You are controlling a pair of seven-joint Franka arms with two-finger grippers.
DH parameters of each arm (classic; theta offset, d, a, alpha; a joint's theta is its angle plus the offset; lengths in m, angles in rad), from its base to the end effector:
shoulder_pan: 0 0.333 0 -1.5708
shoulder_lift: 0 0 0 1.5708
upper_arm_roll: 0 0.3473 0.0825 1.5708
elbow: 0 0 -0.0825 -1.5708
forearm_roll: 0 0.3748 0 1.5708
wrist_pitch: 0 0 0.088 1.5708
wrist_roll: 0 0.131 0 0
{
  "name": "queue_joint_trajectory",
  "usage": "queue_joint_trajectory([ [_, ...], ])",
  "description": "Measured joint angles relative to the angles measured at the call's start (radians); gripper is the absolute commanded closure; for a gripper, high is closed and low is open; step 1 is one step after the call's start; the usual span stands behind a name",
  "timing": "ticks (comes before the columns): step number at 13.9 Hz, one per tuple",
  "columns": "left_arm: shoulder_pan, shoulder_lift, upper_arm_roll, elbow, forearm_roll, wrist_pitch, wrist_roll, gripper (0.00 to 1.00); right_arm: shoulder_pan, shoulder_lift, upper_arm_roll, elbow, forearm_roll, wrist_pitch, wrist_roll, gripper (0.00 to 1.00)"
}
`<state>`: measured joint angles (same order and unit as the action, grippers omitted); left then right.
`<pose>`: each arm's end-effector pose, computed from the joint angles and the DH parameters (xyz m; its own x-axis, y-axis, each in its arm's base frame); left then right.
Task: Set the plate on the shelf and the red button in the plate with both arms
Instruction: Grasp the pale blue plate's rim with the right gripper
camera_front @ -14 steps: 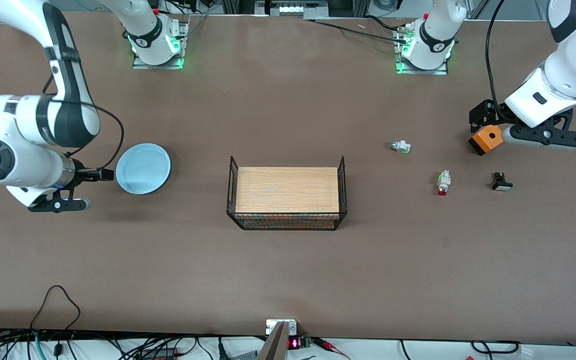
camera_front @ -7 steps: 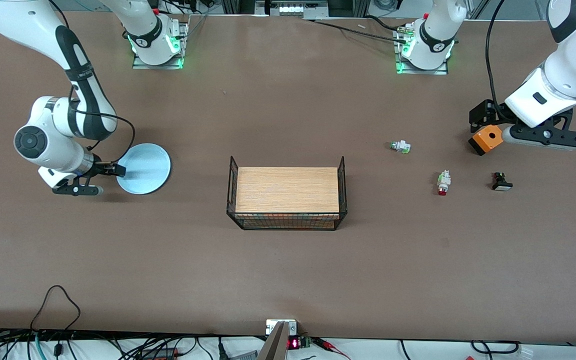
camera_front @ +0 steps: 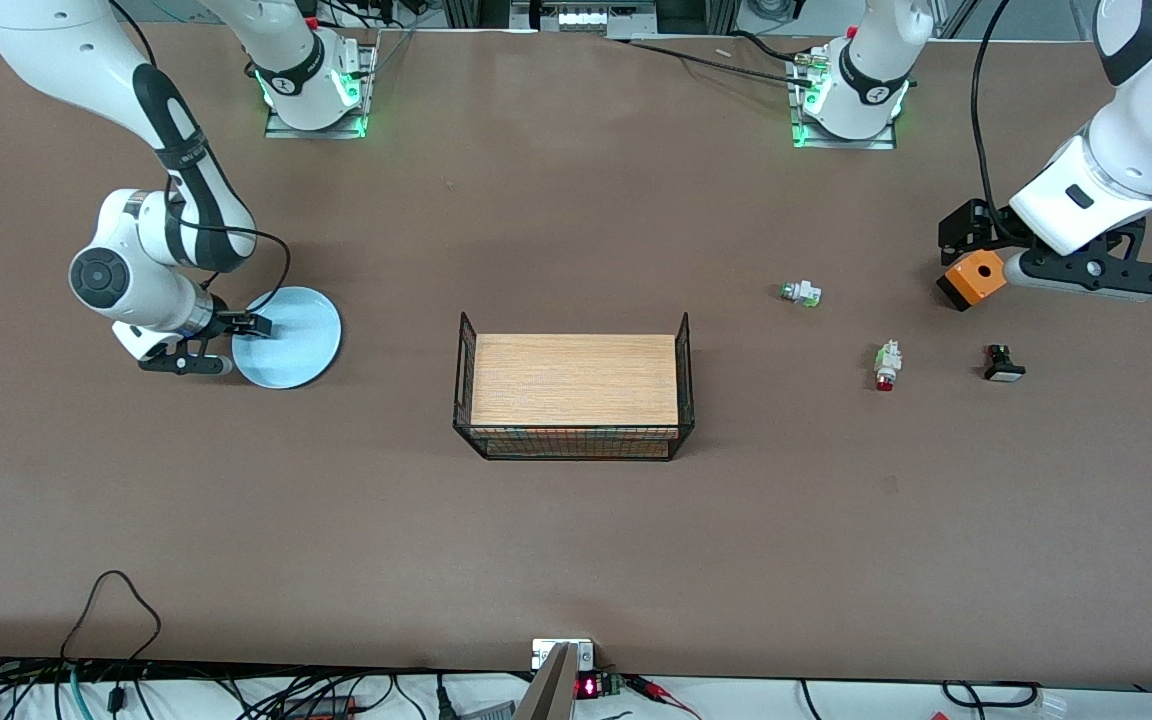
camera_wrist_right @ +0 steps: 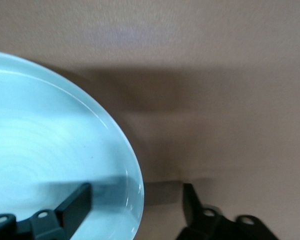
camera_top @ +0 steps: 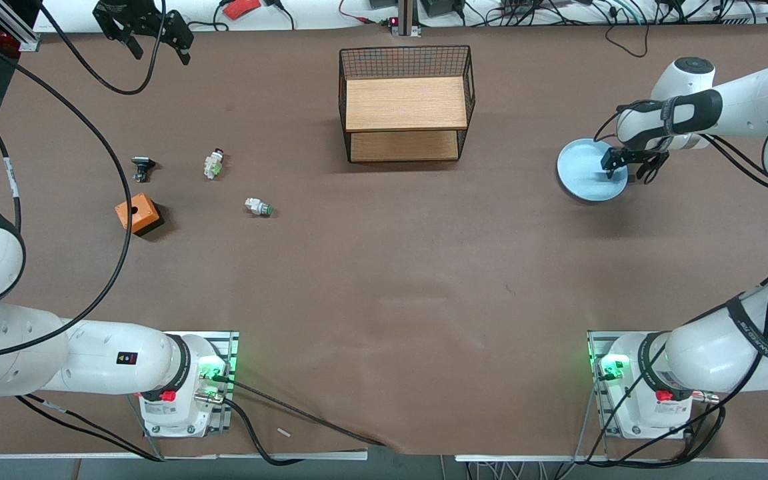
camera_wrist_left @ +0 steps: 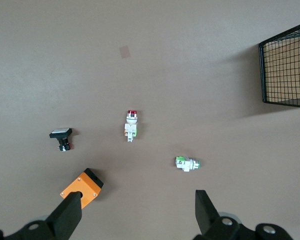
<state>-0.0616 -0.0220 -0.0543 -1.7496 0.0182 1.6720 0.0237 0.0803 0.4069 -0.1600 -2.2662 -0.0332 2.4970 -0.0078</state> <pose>0.5351 -0.0604 0.5693 0.9885 -0.1407 -0.0561 -0.1419 -0.9897 -0.0179 0.5186 -0.0446 0.1805 0.9841 -0.0423 -0.1727 -0.0294 -0.9966 0.0768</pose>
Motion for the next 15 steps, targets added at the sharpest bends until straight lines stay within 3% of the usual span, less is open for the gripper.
queue_joint_trajectory([
  [9,0.0,0.0,0.0,0.0,0.0,0.0,0.0,0.0,0.003,-0.061,0.024,0.01,0.038,-0.115,0.002,1.0],
  [15,0.0,0.0,0.0,0.0,0.0,0.0,0.0,0.0,0.004,-0.201,0.03,0.214,0.124,-0.481,0.002,1.0],
])
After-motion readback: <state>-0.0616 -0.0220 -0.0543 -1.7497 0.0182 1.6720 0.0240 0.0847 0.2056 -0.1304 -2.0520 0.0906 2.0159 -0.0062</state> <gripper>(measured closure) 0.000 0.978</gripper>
